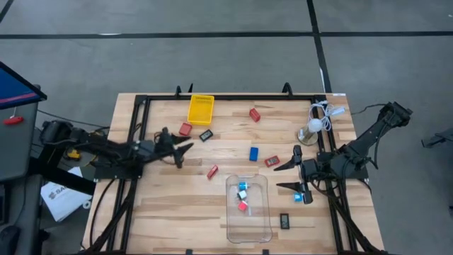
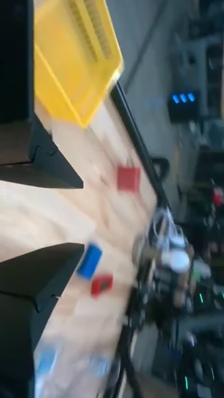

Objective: Pick & Place Office items
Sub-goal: Put the left red power adapter into the clear bin

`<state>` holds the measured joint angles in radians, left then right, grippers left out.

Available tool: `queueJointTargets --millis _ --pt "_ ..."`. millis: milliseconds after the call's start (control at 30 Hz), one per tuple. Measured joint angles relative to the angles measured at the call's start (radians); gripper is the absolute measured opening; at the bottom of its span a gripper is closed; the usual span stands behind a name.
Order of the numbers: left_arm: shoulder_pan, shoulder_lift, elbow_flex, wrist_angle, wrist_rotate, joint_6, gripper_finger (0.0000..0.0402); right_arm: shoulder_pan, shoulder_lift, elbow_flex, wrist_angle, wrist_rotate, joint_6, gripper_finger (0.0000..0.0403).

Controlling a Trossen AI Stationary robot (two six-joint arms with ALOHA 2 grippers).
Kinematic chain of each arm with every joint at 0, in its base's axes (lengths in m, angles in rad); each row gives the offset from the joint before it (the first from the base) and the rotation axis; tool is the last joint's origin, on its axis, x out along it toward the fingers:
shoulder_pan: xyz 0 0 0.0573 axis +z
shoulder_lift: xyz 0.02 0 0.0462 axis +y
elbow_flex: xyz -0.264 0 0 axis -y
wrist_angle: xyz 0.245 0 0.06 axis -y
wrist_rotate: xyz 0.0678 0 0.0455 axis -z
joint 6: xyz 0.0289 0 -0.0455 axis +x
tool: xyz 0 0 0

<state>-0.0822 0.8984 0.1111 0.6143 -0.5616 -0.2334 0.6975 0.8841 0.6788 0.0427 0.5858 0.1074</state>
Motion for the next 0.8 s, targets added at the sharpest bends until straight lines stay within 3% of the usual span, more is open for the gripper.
queueJointTargets --millis 133,233,400,533,667,800 --pt "0.055 0.036 0.128 -0.202 -0.071 -0.016 0.0178 0.0 0.0 0.0 -0.005 0.002 0.001 0.0221" --pt "0.081 0.076 0.277 -0.476 -0.143 -0.063 0.0191 0.001 0.0 0.0 -0.013 0.002 0.011 0.0221" --pt "0.145 0.174 0.514 -1.004 -0.148 -0.276 0.0214 0.002 0.004 0.0 -0.044 0.002 0.045 0.0221" --pt "0.199 0.242 0.592 -1.22 -0.145 -0.462 0.0239 0.003 0.026 0.0 -0.046 -0.002 0.05 0.0221" --pt "0.288 0.28 0.609 -1.271 0.047 -0.528 0.0264 0.003 0.054 0.0 -0.042 -0.005 0.05 0.0221" --pt "0.385 0.297 0.609 -1.28 0.205 -0.465 0.0282 0.003 0.072 0.0 -0.022 -0.013 0.051 0.0221"
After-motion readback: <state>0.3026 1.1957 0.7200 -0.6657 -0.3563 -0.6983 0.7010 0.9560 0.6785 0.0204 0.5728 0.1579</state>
